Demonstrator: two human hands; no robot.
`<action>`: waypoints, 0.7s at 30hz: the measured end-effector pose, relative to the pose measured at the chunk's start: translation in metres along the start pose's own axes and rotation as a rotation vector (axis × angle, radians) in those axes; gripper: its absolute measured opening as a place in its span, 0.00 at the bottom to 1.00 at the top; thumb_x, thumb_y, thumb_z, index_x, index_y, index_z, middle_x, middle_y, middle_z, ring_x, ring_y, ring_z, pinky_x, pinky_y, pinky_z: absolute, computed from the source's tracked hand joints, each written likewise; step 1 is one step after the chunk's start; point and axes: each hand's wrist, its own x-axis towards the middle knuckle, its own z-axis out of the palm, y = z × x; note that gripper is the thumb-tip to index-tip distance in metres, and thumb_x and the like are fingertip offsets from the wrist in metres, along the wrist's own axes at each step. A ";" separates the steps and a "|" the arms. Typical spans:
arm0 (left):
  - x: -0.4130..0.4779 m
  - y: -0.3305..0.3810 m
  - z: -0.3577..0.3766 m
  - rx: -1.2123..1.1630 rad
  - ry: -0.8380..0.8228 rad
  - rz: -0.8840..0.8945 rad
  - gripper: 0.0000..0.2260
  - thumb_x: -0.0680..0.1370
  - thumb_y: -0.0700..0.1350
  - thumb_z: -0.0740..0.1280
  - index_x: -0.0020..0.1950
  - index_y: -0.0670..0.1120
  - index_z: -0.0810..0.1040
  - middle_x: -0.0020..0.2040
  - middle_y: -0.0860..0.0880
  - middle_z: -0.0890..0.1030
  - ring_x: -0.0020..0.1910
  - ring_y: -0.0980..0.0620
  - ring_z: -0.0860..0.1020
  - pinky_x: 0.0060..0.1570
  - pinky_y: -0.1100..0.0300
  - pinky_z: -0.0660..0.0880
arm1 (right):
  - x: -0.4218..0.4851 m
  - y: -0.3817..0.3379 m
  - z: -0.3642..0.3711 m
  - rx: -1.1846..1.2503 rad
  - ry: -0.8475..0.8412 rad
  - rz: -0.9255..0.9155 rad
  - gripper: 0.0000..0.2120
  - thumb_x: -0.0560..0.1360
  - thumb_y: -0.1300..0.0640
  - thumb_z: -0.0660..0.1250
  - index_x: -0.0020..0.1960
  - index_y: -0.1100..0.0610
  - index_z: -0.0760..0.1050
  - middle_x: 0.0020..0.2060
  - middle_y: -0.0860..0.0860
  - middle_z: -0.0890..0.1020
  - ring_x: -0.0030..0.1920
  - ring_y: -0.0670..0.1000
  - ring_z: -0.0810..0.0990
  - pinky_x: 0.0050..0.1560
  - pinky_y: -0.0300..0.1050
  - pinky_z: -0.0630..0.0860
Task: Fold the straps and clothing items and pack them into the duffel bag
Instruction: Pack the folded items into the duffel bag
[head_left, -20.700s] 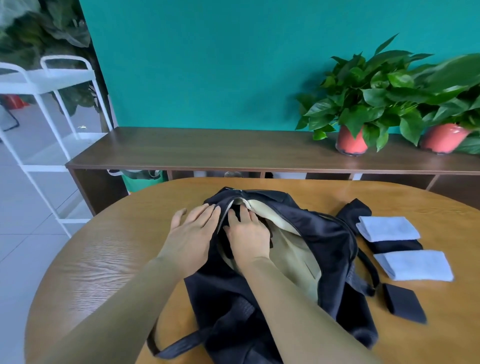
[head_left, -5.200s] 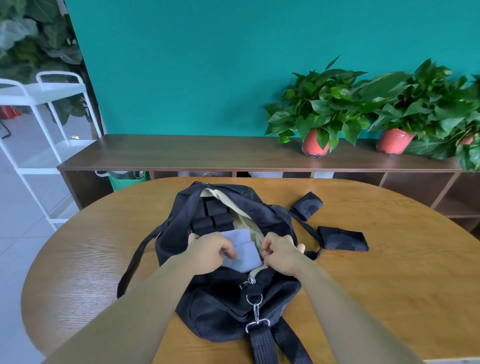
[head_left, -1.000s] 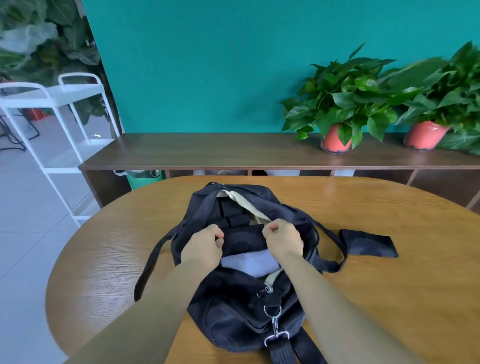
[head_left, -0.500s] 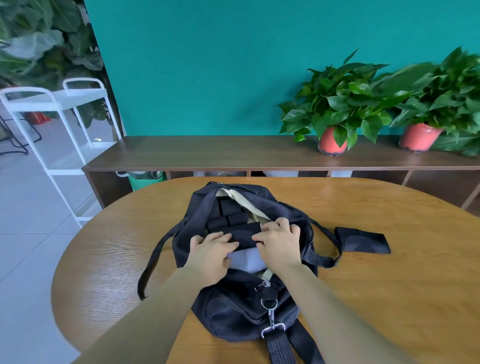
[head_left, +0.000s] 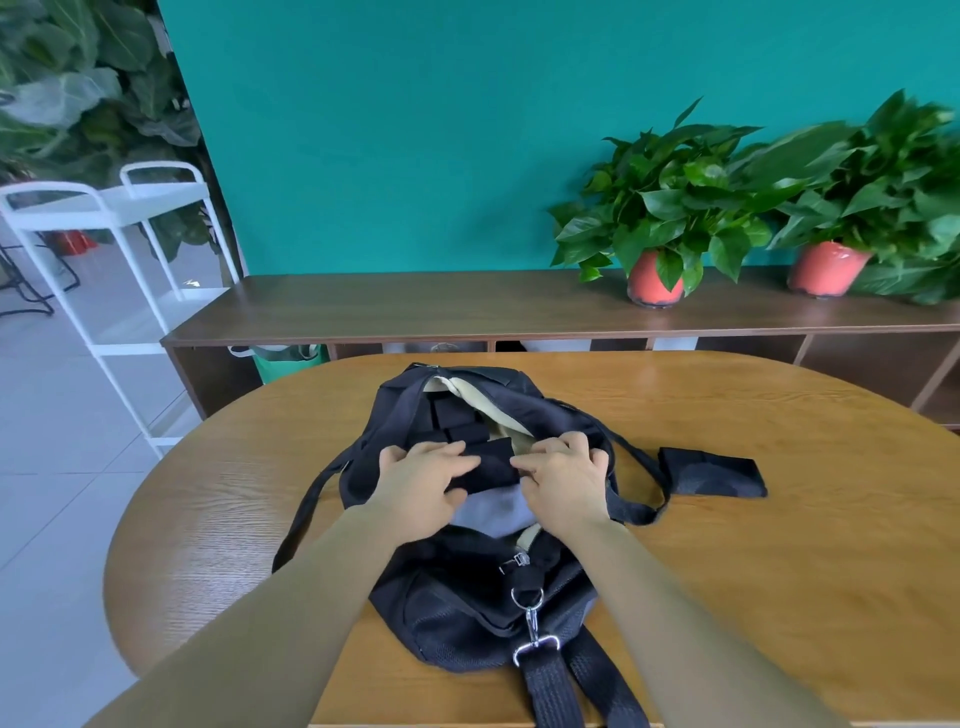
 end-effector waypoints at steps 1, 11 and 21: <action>0.002 0.007 -0.004 -0.011 0.028 0.009 0.21 0.81 0.47 0.59 0.73 0.59 0.65 0.77 0.57 0.59 0.75 0.57 0.54 0.66 0.54 0.48 | -0.002 0.004 -0.004 0.038 0.018 0.005 0.15 0.78 0.56 0.59 0.61 0.43 0.77 0.62 0.43 0.74 0.66 0.50 0.61 0.59 0.47 0.56; 0.046 0.125 0.002 -0.162 0.091 0.212 0.20 0.82 0.44 0.60 0.74 0.55 0.66 0.75 0.55 0.64 0.74 0.52 0.60 0.69 0.48 0.56 | -0.037 0.107 -0.045 0.242 0.326 0.252 0.13 0.75 0.59 0.63 0.56 0.49 0.82 0.52 0.46 0.83 0.61 0.51 0.68 0.55 0.46 0.61; 0.109 0.220 0.051 -0.357 -0.105 0.169 0.19 0.82 0.42 0.58 0.74 0.48 0.66 0.73 0.49 0.67 0.72 0.49 0.65 0.70 0.55 0.62 | -0.049 0.218 -0.046 0.223 0.229 0.714 0.14 0.77 0.48 0.59 0.60 0.45 0.77 0.49 0.48 0.82 0.61 0.52 0.66 0.52 0.47 0.58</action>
